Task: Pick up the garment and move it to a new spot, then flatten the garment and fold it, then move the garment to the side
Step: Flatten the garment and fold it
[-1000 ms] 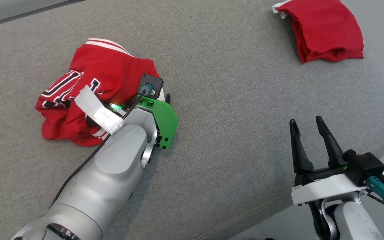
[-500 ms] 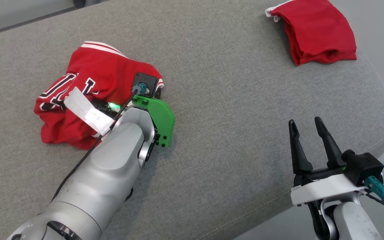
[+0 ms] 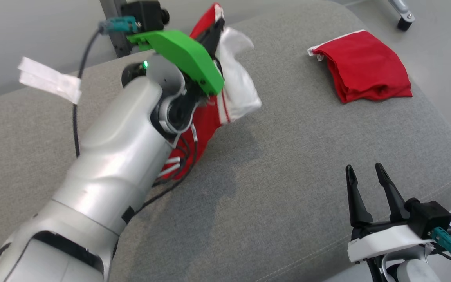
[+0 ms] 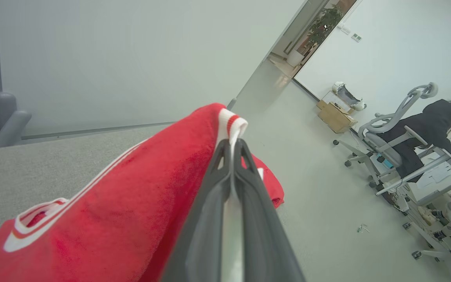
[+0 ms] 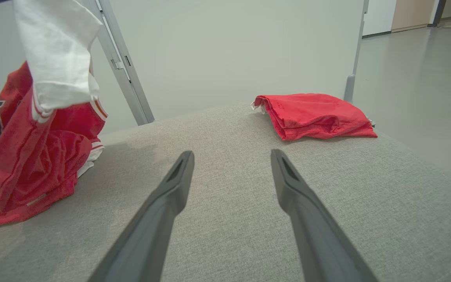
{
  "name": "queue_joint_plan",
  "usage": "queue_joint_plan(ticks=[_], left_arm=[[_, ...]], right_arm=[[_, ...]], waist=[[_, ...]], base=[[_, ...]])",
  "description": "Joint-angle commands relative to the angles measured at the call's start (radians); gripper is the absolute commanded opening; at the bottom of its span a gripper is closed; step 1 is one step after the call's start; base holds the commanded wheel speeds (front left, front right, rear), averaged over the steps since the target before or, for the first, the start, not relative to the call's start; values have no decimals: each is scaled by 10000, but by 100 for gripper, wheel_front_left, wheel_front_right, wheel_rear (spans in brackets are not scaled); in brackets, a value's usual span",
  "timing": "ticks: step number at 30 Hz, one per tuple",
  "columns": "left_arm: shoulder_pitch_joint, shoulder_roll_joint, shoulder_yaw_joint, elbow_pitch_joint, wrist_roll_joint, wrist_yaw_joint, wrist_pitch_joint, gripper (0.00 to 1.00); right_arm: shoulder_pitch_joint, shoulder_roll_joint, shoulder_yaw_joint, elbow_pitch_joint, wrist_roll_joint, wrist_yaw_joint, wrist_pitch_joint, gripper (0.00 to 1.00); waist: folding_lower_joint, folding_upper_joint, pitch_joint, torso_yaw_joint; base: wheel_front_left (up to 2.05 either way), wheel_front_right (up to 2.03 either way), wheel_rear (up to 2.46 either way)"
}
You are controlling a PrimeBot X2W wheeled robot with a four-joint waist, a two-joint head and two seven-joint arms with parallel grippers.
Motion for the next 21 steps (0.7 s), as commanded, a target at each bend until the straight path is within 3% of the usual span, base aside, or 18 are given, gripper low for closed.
queue_joint_plan(ticks=[1, 7, 13, 18, 21], left_arm=[[-488, 37, 289, -144, -325, 117, -253, 0], [-2337, 26, 1135, -344, -1209, 485, -1099, 0], [-3209, 37, 1398, -333, -2095, 379, -1434, 0], [-2124, 115, 1320, 32, -2383, 168, -1668, 0], [-839, 487, 1246, 185, -2526, -30, -1721, 0]], right_arm=[[181, -6, -32, 24, 91, -15, 0, 100], [288, -6, -178, 34, 104, -15, 0, 100], [373, -6, -488, -82, -29, -15, -2, 100], [377, -3, -601, -175, -49, -15, -2, 100], [294, -6, -621, -201, -6, -15, -2, 100]], waist=[[0, 0, -593, 217], [0, 0, -863, 249], [0, 0, -880, 579], [0, 0, -677, 1179], [0, 0, -517, 1495]], base=[[0, 0, 0], [0, 0, 0], [0, 0, 0], [0, 0, 0], [0, 0, 0]])
